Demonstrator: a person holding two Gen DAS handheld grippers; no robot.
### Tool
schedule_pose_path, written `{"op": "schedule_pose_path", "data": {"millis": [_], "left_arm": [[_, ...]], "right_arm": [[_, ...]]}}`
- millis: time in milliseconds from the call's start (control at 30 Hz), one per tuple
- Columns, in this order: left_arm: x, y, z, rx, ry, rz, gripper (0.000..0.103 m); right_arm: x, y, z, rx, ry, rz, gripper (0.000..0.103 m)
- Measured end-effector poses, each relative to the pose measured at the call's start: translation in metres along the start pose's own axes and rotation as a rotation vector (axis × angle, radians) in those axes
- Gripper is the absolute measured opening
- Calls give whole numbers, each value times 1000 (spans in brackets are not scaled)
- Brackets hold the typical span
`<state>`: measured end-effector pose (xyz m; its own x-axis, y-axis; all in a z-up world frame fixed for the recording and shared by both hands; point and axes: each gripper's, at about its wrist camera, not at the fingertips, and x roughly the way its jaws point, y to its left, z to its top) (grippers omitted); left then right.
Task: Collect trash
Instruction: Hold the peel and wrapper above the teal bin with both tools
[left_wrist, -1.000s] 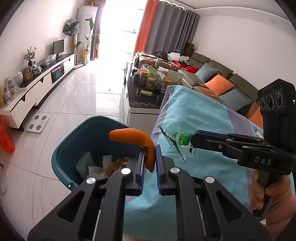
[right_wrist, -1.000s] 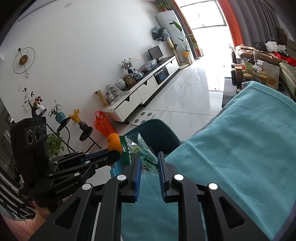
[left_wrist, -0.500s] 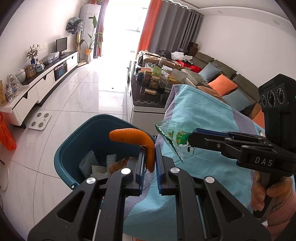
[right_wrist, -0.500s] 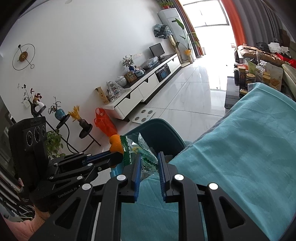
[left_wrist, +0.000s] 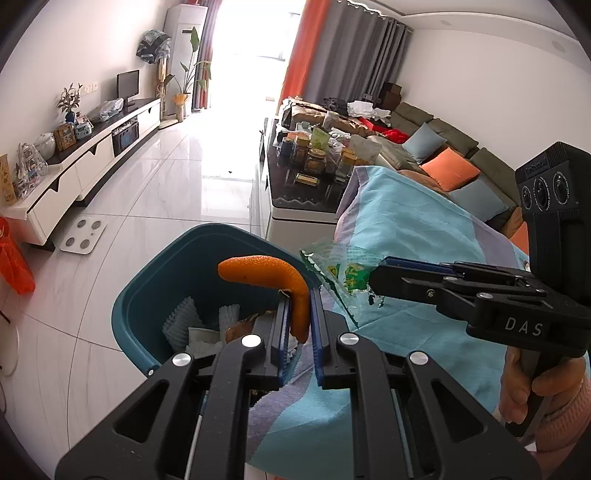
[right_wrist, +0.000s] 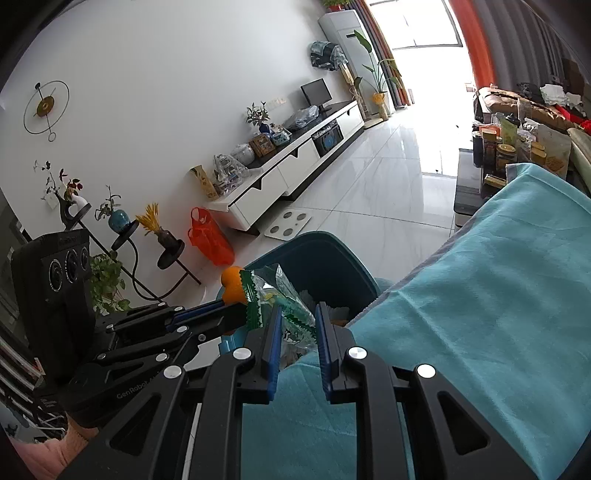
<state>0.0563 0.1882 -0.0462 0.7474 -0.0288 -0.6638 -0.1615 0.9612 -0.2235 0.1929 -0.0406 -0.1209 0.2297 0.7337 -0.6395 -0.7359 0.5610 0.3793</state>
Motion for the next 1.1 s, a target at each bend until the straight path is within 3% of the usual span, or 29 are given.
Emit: {"op": "schedule_pose_path", "data": {"millis": [1100], "left_arm": [[30, 6, -2, -28, 36, 29, 11]], "right_arm": [[28, 6, 6, -7, 52, -21, 17]]}}
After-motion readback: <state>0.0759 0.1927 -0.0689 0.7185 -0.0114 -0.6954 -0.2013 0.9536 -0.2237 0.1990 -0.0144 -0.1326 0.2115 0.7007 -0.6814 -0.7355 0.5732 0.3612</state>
